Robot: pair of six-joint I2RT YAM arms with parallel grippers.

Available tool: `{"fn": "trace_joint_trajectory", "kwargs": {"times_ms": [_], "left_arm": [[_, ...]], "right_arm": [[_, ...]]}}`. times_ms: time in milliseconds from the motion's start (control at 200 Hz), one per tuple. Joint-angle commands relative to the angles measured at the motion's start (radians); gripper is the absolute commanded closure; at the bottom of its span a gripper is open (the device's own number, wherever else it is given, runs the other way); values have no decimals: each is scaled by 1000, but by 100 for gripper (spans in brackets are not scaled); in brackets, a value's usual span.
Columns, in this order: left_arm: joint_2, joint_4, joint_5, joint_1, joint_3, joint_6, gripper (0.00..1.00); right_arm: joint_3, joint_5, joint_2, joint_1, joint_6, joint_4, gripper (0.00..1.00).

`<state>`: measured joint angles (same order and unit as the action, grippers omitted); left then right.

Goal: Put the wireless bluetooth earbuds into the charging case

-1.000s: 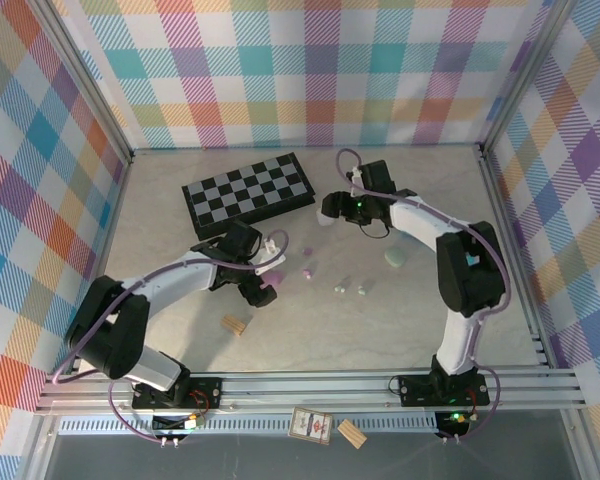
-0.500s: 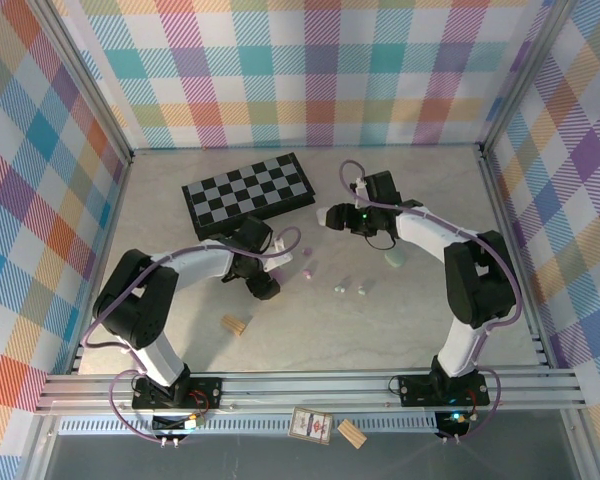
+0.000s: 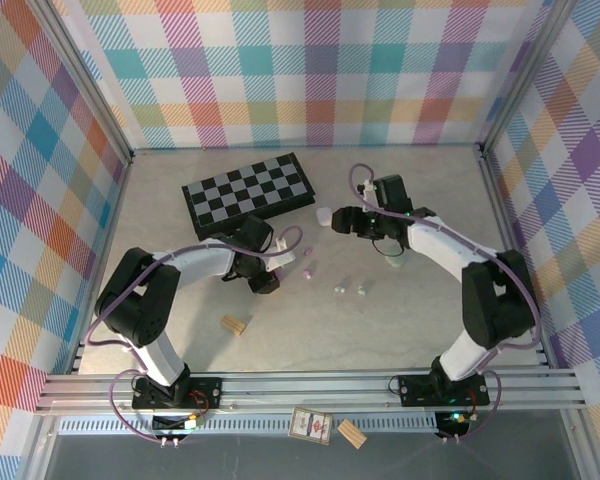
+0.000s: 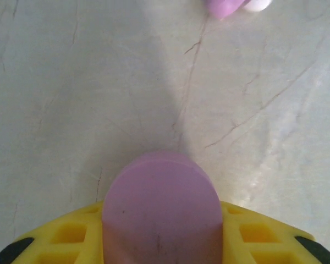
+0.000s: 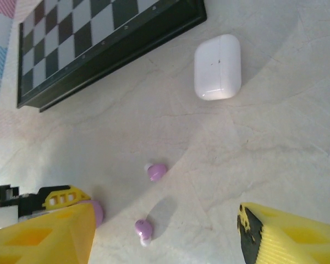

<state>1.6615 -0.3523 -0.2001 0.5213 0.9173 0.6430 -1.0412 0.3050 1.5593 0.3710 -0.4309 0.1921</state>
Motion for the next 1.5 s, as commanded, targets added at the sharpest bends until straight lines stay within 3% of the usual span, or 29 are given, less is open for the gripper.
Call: {"fn": "trace_joint_trajectory", "kwargs": {"times_ms": [0, 125, 250, 330, 690, 1120, 1375, 1495], "left_arm": [[-122, 108, -107, 0, -49, -31, 64], [-228, 262, -209, 8, -122, -25, 64], [-301, 398, -292, 24, -179, -7, 64], [-323, 461, -310, 38, -193, 0, 64], [-342, 489, -318, 88, -173, 40, 64], [-367, 458, -315, 98, -175, 43, 63], [-374, 459, -317, 101, -174, 43, 63], [-376, 471, -310, 102, -181, 40, 63]], "right_arm": [[48, 63, -101, -9, -30, 5, 31], [104, 199, -181, -9, -102, 13, 28], [143, 415, -212, 2, -219, -47, 29], [156, 471, -222, 33, -263, -72, 30], [126, 470, -154, 149, -332, -98, 30], [96, 484, -32, 182, -373, -158, 38], [89, 500, 23, 198, -402, -197, 49], [92, 498, 21, 200, -406, -200, 67]]}}
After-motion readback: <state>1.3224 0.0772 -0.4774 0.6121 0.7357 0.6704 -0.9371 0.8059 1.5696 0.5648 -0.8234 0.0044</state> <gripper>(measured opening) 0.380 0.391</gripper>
